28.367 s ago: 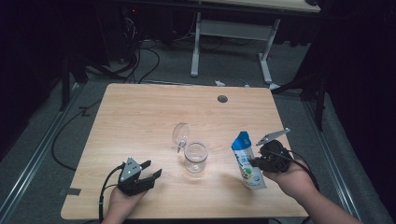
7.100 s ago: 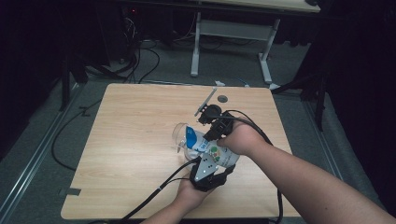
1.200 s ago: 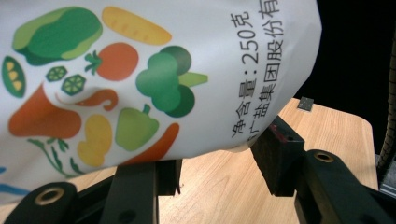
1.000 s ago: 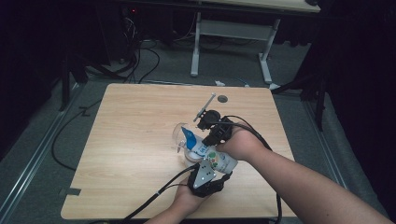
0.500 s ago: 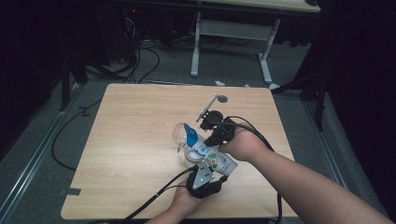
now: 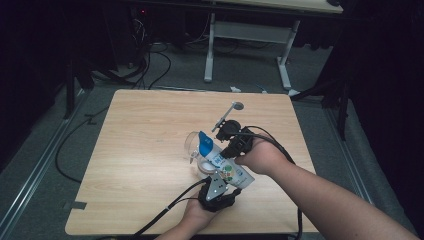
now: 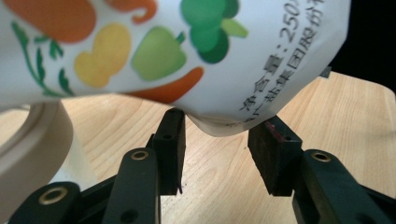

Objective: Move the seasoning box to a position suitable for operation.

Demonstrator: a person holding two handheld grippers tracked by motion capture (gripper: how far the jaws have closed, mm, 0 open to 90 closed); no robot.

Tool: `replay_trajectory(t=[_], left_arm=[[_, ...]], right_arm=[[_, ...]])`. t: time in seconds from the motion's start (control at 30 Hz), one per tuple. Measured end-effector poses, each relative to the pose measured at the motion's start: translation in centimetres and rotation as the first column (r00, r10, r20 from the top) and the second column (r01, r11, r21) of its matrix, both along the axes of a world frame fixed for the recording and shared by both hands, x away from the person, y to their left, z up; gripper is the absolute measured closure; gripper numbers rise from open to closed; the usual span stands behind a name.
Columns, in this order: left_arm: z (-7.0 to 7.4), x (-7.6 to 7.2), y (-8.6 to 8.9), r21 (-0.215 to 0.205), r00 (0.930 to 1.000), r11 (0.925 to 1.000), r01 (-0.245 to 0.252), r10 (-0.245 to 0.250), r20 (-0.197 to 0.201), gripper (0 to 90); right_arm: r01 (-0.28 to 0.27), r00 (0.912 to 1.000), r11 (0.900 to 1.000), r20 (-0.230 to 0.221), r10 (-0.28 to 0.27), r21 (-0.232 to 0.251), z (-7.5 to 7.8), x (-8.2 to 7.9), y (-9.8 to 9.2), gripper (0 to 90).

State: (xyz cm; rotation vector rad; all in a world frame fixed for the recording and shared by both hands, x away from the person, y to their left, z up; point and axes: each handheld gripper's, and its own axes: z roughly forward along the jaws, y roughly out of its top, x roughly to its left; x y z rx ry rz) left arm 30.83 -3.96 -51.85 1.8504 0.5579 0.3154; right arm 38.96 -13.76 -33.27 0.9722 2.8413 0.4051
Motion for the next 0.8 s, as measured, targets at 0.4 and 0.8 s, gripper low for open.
replay_trajectory(t=[0.4,0.8], left_arm=[[-0.45,0.32,0.18,0.023,0.9995,0.9995,-0.019,0.019,-0.027,57.4],[-0.10,0.29,-0.05,-0.004,0.9991,0.9996,-0.026,0.026,-0.033,51.6]], right_arm=[[0.012,0.9999,1.000,-0.002,-0.012,0.005,-0.04,-0.36,-0.75,89.6],[0.009,0.9999,1.000,-0.004,-0.009,0.026,-0.22,-0.22,-0.54,89.5]])
